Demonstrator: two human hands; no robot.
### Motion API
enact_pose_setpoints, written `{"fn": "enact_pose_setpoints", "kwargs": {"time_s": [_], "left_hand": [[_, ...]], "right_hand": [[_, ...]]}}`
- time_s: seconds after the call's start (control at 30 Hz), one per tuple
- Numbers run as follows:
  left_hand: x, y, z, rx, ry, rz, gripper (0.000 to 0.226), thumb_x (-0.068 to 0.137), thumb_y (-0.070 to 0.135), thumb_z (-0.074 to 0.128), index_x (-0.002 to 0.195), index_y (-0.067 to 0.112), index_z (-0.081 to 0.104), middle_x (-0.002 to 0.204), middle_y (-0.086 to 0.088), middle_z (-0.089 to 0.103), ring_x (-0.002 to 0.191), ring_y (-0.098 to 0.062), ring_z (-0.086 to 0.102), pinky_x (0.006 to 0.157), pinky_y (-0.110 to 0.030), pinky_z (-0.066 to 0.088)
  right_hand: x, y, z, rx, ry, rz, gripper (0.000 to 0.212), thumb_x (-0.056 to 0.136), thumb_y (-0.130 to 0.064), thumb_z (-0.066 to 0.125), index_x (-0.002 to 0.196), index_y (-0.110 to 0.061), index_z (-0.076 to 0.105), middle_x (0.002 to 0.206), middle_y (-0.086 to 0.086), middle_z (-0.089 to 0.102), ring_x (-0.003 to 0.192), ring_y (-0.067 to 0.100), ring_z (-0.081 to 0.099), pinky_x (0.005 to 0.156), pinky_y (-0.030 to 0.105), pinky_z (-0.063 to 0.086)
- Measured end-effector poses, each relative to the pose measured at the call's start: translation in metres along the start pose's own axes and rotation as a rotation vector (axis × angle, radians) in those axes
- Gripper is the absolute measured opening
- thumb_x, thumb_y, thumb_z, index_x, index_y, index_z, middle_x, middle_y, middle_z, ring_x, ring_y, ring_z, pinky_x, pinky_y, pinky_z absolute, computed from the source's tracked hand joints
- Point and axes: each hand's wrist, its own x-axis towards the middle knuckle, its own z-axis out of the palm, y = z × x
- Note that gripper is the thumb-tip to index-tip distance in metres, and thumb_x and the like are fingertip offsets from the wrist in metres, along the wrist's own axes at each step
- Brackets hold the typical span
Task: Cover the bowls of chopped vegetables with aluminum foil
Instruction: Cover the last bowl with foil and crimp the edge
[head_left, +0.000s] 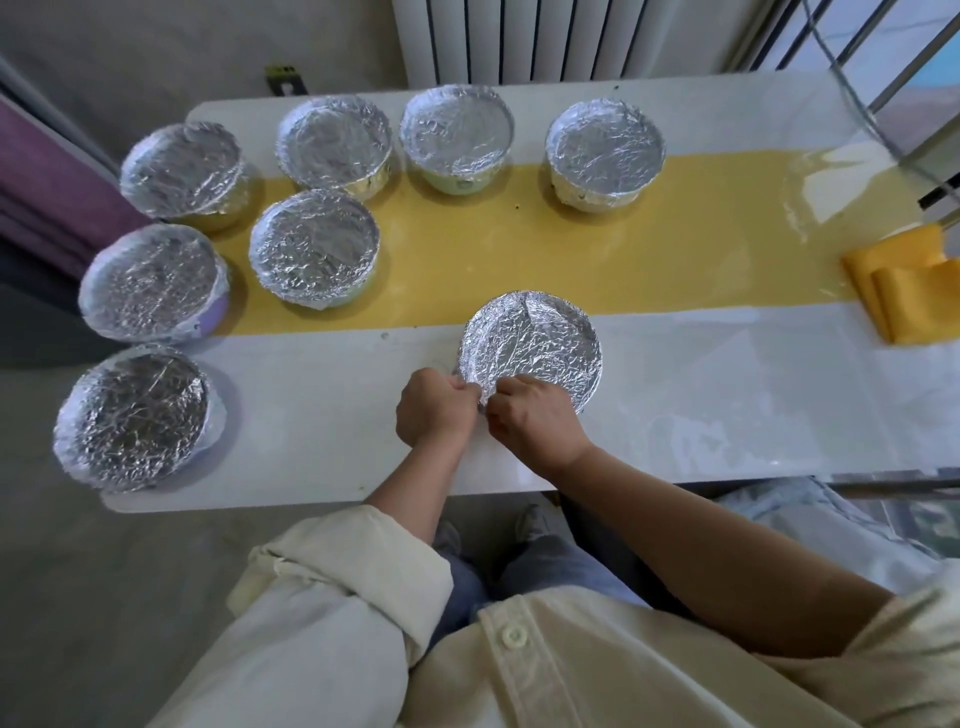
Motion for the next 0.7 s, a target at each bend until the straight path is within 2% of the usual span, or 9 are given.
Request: {"fn": "enact_pose_setpoints", "kwargs": {"time_s": [0.07,0.27,0.33,0.43,0.53,0.6,0.7], "left_hand": [[-0.001,-0.001,0.001,0.006,-0.006,0.002,0.027,0.077,0.045,0.073,0.086,0.020,0.077,0.085,0.000,0.075,0.085,-0.027,0.069,0.066,-0.027,0.045],[0.001,0.003,-0.004,0.060,0.016,0.010,0.012,0.073,0.024,0.073,0.080,0.014,0.074,0.079,-0.004,0.071,0.077,-0.031,0.067,0.062,-0.026,0.044],[0.002,0.004,-0.006,0.062,0.001,0.011,0.011,0.072,0.022,0.073,0.078,0.013,0.074,0.078,-0.004,0.071,0.076,-0.030,0.067,0.062,-0.026,0.044],[0.007,0.003,-0.011,0.060,-0.019,0.021,0.010,0.072,0.021,0.072,0.077,0.013,0.076,0.075,-0.004,0.071,0.075,-0.029,0.068,0.061,-0.025,0.045],[0.014,-0.001,-0.015,0.037,-0.022,0.036,0.010,0.073,0.023,0.072,0.077,0.016,0.078,0.074,-0.001,0.073,0.076,-0.027,0.070,0.063,-0.025,0.048],[0.014,-0.005,-0.014,-0.001,-0.001,0.048,0.016,0.075,0.032,0.073,0.077,0.017,0.078,0.074,-0.002,0.073,0.078,-0.028,0.070,0.064,-0.027,0.049],[-0.001,-0.010,-0.009,-0.009,0.044,0.022,0.041,0.082,0.050,0.070,0.063,0.013,0.070,0.060,-0.003,0.061,0.068,-0.030,0.063,0.055,-0.026,0.035]], "right_hand": [[0.000,0.001,-0.001,-0.002,0.000,-0.003,0.025,0.051,-0.003,0.084,0.051,-0.011,0.060,0.053,0.004,0.051,0.046,0.026,0.054,0.040,0.021,0.028],[0.000,0.001,-0.001,-0.030,0.029,-0.017,0.027,0.050,-0.005,0.084,0.048,-0.012,0.058,0.052,0.003,0.050,0.046,0.024,0.053,0.046,0.019,0.020],[-0.001,0.002,0.002,-0.019,0.024,-0.032,0.025,0.053,-0.009,0.086,0.051,-0.013,0.061,0.055,0.002,0.052,0.049,0.025,0.055,0.044,0.020,0.025],[-0.009,0.011,0.004,0.041,0.001,-0.042,0.025,0.061,-0.024,0.086,0.069,-0.012,0.066,0.068,0.004,0.057,0.062,0.027,0.058,0.047,0.028,0.041],[-0.017,0.018,0.002,0.070,0.053,-0.053,0.016,0.073,-0.021,0.071,0.066,-0.010,0.060,0.067,0.005,0.056,0.062,0.028,0.056,0.047,0.031,0.042],[-0.017,0.020,0.005,0.067,0.078,-0.063,0.023,0.080,-0.018,0.055,0.059,-0.010,0.058,0.063,0.005,0.054,0.059,0.028,0.054,0.044,0.032,0.042],[-0.014,0.018,0.010,0.075,0.076,-0.066,0.030,0.083,-0.019,0.048,0.056,-0.010,0.058,0.060,0.004,0.052,0.057,0.027,0.054,0.041,0.033,0.043]]}}
